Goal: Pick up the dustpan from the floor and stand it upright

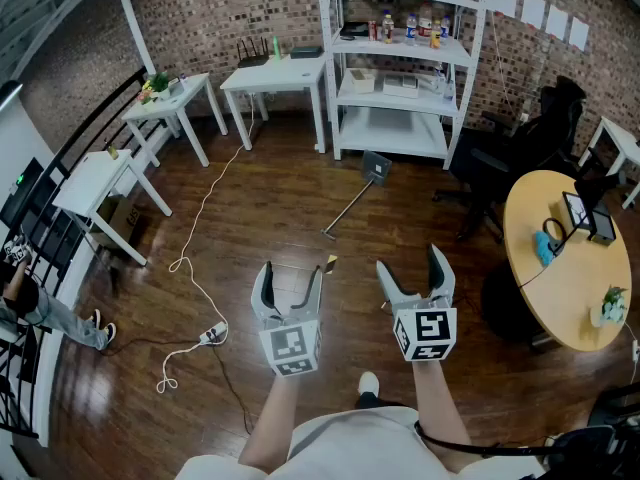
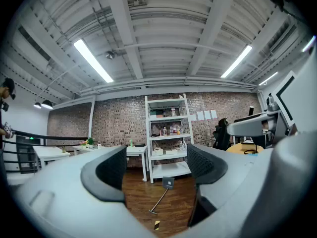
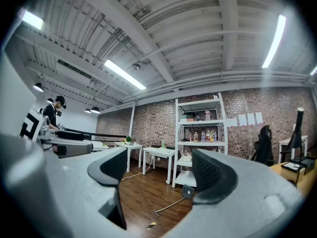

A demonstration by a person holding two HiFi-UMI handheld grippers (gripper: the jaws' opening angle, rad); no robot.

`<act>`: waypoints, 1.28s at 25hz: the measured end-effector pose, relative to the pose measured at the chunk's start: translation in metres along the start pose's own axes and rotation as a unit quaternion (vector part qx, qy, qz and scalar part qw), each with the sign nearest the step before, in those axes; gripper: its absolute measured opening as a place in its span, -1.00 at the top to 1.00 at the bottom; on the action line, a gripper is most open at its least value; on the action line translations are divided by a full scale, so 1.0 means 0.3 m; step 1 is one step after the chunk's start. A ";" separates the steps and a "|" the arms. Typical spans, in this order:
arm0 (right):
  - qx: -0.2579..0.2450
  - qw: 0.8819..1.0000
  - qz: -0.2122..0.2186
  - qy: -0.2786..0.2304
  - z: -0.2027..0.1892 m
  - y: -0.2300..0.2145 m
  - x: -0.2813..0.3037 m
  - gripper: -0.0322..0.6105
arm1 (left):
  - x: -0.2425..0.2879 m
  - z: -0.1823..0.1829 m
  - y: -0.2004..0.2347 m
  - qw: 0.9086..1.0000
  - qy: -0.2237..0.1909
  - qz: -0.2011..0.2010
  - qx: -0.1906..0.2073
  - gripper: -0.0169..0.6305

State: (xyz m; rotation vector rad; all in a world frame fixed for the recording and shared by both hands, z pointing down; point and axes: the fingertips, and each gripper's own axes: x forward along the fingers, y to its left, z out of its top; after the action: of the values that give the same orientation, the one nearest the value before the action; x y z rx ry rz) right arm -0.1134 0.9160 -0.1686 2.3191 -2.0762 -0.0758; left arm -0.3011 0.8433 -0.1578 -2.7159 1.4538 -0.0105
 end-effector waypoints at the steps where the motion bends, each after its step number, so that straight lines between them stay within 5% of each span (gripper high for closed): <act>1: -0.007 1.000 0.006 -0.001 0.001 -0.035 0.034 -0.33 | 0.046 -0.002 -0.017 1.000 -0.001 0.004 0.001 -0.29; 8: -0.003 0.999 0.025 0.037 -0.120 -0.231 0.251 -0.33 | 0.297 -0.103 -0.068 0.999 0.038 0.010 -0.014 -0.28; 16: -0.005 0.996 0.055 0.067 -0.262 -0.275 0.576 -0.32 | 0.618 -0.244 -0.010 0.998 0.060 0.010 -0.008 -0.28; 25: -0.026 0.992 0.098 0.073 -0.259 -0.268 1.190 -0.32 | 1.163 -0.308 0.248 0.997 0.066 0.011 -0.028 -0.28; 32: -0.037 0.984 0.130 0.115 -0.397 -0.318 1.490 -0.25 | 1.455 -0.433 0.352 0.995 0.097 0.004 -0.030 -0.27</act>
State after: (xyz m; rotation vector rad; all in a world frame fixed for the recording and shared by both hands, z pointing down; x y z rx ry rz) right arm 0.0369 0.4810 -0.0626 1.8932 -2.1912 0.1125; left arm -0.1512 0.4154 -0.0442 -2.8260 1.5361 -0.2411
